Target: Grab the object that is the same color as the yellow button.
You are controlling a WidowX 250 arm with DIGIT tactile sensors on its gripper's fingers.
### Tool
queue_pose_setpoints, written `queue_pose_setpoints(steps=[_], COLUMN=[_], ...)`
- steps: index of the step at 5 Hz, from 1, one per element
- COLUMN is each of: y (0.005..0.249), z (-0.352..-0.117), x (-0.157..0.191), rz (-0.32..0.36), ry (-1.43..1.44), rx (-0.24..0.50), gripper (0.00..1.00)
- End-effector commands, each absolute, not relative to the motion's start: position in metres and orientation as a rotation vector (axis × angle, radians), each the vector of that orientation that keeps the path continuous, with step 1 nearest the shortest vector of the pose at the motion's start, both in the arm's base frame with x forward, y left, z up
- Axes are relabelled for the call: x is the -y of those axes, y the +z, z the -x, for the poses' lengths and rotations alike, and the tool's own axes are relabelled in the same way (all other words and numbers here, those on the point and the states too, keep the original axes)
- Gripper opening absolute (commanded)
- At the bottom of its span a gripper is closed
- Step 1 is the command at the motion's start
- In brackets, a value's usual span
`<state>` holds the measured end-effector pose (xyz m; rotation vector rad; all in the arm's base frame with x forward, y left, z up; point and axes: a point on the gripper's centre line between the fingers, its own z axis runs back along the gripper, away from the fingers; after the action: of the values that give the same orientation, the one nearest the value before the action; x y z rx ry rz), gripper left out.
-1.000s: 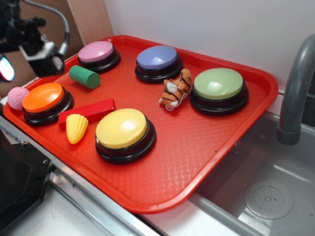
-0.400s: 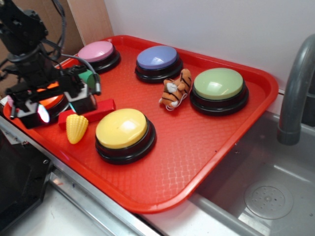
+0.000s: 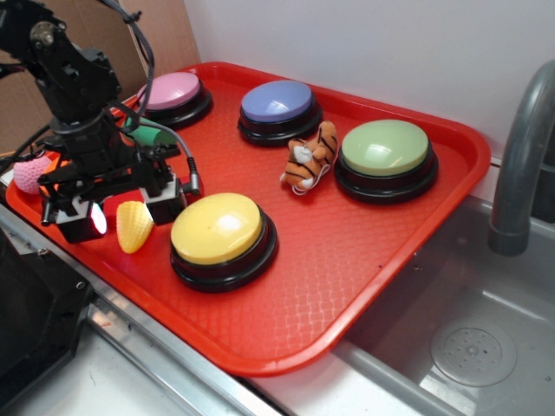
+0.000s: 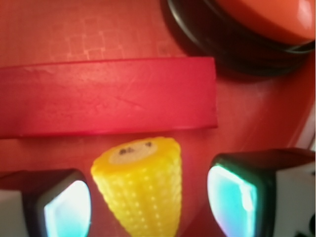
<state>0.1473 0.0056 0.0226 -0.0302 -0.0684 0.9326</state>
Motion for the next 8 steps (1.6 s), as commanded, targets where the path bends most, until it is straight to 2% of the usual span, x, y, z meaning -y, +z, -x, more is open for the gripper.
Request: queue_pose_setpoints(steps=[1,2,3,4,5,6,8], y=[0.017,0.011,0.012,0.023,0.068,0.113,0.169], z=[-0.156,-0.157,-0.156,-0.159,-0.17,-0.189,-0.236], x=[-0.004,-0.006,-0.005,-0.004,-0.009,-0.015,-0.007], rz=[0.051,0.092,0.09,0.073,0.061,0.039,0.032], ry=[0.945,0.948,0.95,0.918,0.805,0.703,0.453], rx=[0.102,0.104,0.104,0.125,0.129,0.098,0.166], gripper=[0.93,0.0,0.0,0.0,0.0,0.0,0.0])
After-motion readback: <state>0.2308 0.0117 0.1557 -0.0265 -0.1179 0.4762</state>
